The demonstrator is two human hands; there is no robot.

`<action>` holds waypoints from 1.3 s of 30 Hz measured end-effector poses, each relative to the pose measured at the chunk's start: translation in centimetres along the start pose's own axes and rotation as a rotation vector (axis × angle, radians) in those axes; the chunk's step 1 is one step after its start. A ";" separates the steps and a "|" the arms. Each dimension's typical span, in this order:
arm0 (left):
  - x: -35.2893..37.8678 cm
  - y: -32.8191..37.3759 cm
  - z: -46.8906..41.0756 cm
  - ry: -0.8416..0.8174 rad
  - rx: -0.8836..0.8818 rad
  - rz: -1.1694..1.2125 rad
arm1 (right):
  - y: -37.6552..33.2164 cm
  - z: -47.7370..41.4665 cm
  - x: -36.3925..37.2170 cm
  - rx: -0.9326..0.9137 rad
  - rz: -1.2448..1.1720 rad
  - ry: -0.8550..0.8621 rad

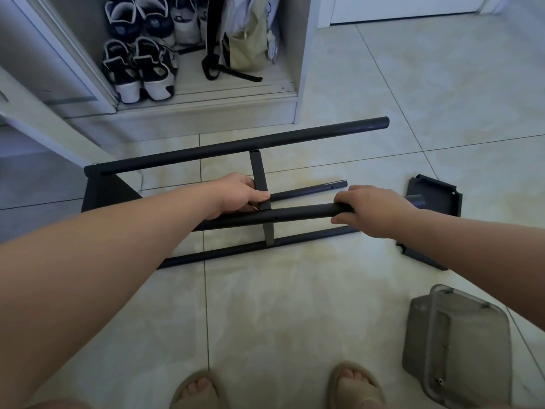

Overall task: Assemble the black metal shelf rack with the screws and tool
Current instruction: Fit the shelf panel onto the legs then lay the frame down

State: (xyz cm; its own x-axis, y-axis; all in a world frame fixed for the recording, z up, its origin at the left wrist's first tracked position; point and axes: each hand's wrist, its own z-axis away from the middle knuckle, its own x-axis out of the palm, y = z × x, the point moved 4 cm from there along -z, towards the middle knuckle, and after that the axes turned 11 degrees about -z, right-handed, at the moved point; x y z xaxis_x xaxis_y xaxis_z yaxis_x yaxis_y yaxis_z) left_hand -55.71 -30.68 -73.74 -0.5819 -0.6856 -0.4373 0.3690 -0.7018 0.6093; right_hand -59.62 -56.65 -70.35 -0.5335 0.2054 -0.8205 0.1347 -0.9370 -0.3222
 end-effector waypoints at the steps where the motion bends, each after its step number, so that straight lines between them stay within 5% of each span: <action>1: 0.0 0.0 -0.1 -0.003 0.001 0.003 | 0.0 0.0 0.0 0.001 0.003 0.001; 39: -0.8 0.3 -0.6 0.081 0.012 -0.057 | -1.1 -1.7 0.4 0.072 0.146 0.049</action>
State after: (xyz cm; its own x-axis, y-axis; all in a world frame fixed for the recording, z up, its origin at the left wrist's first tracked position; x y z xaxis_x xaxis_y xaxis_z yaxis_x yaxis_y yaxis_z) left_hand -54.74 -30.43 -73.58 -0.5413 -0.6585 -0.5228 0.3283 -0.7380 0.5896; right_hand -58.53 -55.02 -71.15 -0.4709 0.0770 -0.8788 0.1468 -0.9755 -0.1642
